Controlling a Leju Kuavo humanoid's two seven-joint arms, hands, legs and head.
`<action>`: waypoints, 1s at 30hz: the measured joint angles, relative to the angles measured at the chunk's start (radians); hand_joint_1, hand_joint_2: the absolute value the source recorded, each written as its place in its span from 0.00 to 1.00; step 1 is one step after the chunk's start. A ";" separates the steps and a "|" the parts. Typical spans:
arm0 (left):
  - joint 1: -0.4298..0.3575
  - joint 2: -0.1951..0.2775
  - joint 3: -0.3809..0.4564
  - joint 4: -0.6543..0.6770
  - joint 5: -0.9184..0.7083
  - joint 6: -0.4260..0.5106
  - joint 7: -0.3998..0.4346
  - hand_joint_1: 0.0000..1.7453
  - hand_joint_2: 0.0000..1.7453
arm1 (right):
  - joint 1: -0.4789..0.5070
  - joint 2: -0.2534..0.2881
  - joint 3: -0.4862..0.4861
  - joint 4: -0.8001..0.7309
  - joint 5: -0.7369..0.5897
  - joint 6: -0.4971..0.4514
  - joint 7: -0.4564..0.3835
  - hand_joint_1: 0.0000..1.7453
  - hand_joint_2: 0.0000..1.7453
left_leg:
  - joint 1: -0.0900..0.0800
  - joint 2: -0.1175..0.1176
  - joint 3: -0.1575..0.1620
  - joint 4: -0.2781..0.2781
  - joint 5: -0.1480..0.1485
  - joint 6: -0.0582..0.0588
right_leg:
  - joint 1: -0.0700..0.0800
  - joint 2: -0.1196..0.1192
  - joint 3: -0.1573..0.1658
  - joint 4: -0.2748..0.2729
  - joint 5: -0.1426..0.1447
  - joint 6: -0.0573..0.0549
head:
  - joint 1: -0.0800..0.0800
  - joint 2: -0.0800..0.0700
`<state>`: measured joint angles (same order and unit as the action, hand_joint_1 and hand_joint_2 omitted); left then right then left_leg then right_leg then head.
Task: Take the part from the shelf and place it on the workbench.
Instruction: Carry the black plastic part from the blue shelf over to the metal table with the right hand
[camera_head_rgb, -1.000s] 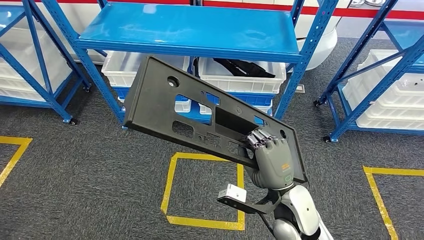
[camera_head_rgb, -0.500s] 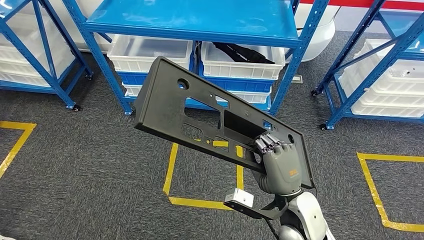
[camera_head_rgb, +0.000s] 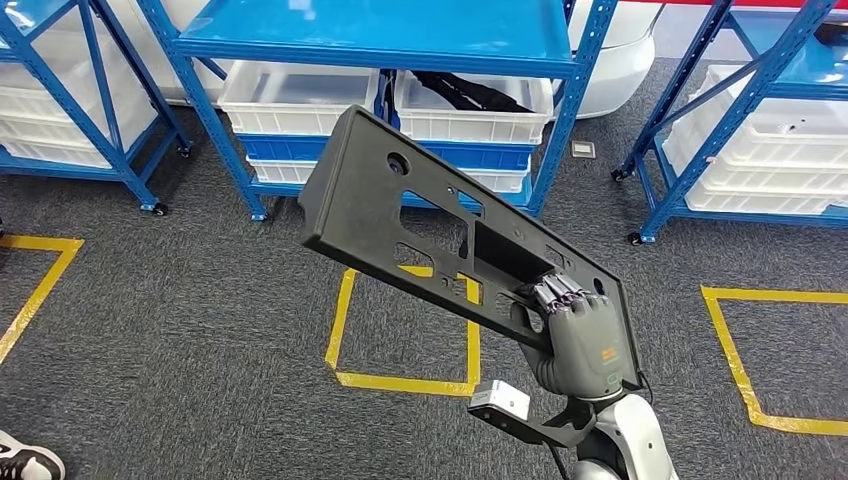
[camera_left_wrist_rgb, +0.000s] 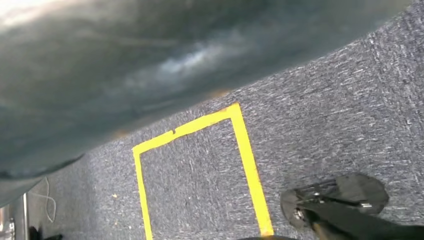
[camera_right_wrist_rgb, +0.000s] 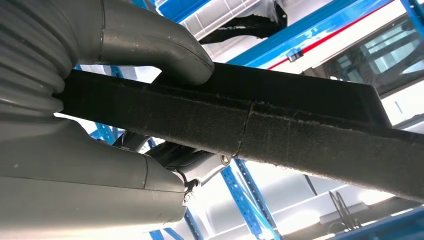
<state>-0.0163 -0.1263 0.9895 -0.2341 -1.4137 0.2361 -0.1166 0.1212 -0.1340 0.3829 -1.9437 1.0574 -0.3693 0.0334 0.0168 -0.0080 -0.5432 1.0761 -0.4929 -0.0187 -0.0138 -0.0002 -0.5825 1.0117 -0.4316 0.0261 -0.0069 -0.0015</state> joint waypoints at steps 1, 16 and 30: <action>-0.001 0.000 0.000 0.000 0.000 0.000 0.000 0.00 0.00 | 0.000 0.000 0.000 -0.003 0.000 0.000 0.000 1.00 1.00 | -0.003 -0.003 0.019 -0.036 -0.010 0.004 | 0.001 0.000 -0.007 0.003 0.006 0.007 | 0.000 0.000; -0.002 -0.005 0.000 0.000 -0.008 -0.013 -0.008 0.00 0.00 | 0.000 -0.004 -0.007 -0.008 -0.007 0.001 -0.004 1.00 1.00 | -0.011 0.011 -0.104 -0.057 0.105 0.034 | 0.006 -0.002 0.096 -0.007 -0.083 0.033 | 0.008 0.000; 0.000 -0.004 0.000 0.000 -0.019 -0.013 -0.015 0.00 0.00 | 0.006 -0.005 -0.015 -0.012 -0.013 0.003 -0.009 1.00 1.00 | -0.006 0.010 -0.099 -0.091 0.150 0.031 | 0.015 0.000 0.088 -0.037 -0.061 -0.001 | 0.006 0.000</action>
<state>-0.0161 -0.1305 0.9895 -0.2338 -1.4324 0.2235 -0.1313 0.1270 -0.1390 0.3683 -1.9562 1.0448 -0.3666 0.0244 0.0108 0.0017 -0.6424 0.9853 -0.3425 0.0124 0.0016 0.0001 -0.4943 0.9748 -0.4930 0.0252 -0.0005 -0.0015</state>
